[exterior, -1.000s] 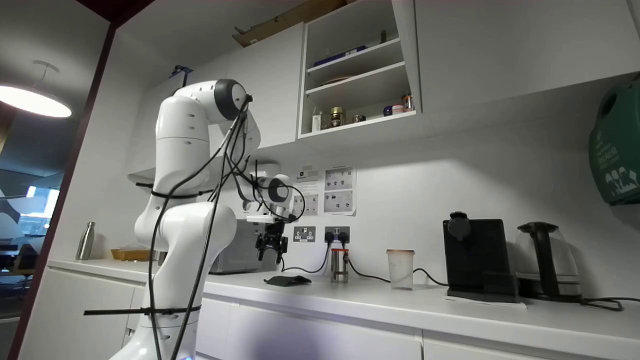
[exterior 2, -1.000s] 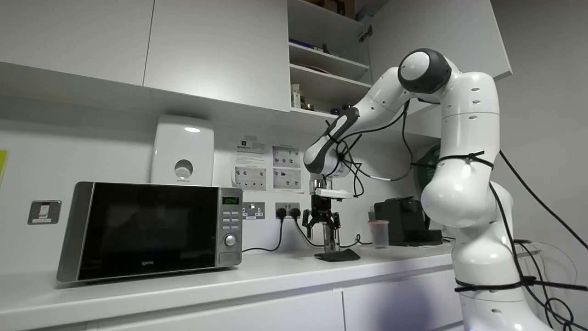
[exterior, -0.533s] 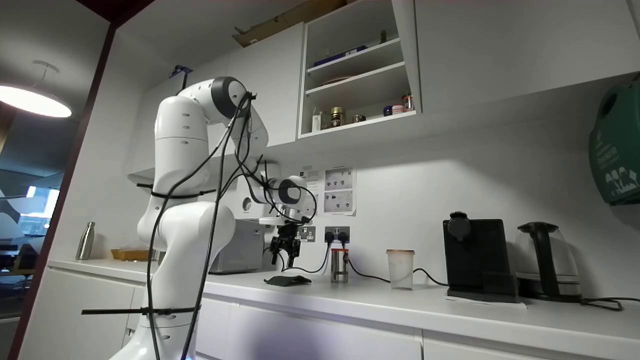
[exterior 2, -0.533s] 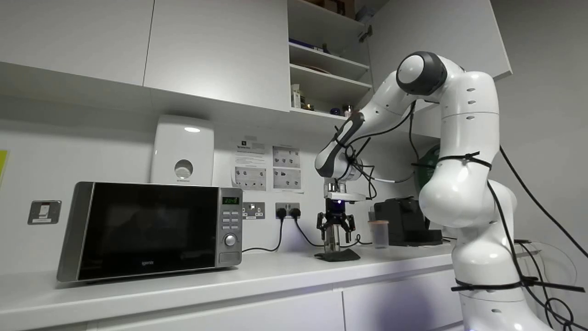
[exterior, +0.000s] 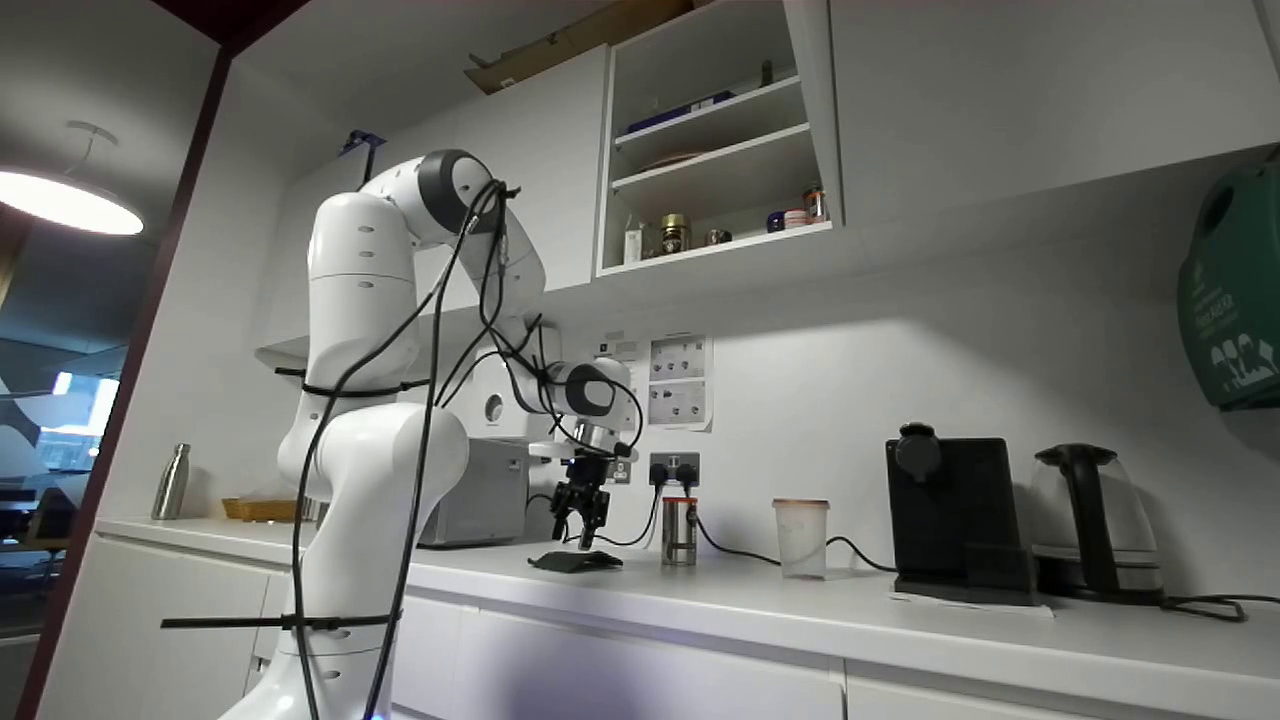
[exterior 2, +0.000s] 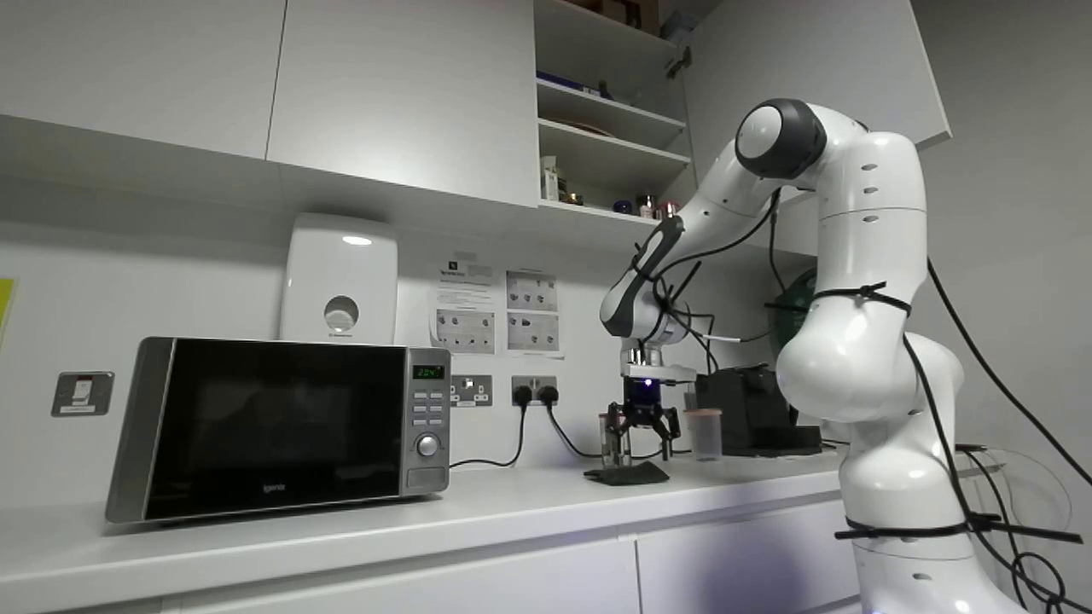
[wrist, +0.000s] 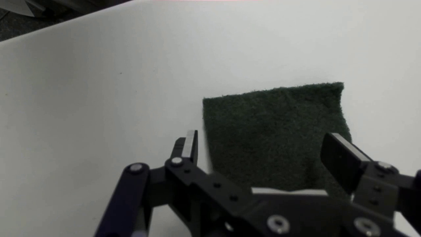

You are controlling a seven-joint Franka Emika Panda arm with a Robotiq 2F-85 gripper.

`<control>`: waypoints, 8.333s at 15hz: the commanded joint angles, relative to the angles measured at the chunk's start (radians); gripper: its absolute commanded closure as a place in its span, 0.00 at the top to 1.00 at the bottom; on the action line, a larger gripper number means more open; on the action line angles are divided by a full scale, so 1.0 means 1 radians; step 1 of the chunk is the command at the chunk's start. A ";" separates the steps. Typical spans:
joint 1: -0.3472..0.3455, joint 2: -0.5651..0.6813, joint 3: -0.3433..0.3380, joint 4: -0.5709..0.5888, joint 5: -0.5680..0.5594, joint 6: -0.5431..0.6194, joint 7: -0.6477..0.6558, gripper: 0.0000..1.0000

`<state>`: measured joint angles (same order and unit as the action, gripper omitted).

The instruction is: Wipe the top of the microwave with the grey object

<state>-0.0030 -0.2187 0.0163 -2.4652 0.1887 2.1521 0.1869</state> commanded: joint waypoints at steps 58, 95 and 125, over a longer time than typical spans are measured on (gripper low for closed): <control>0.098 0.011 -0.013 -0.008 0.497 0.255 -0.438 0.00; 0.268 0.207 0.244 0.929 -0.007 -0.243 -0.283 0.00; 0.368 0.517 0.228 1.186 -0.237 -0.491 -0.256 0.00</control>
<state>0.3565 0.2759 0.2344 -1.3364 -0.0105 1.7175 -0.1005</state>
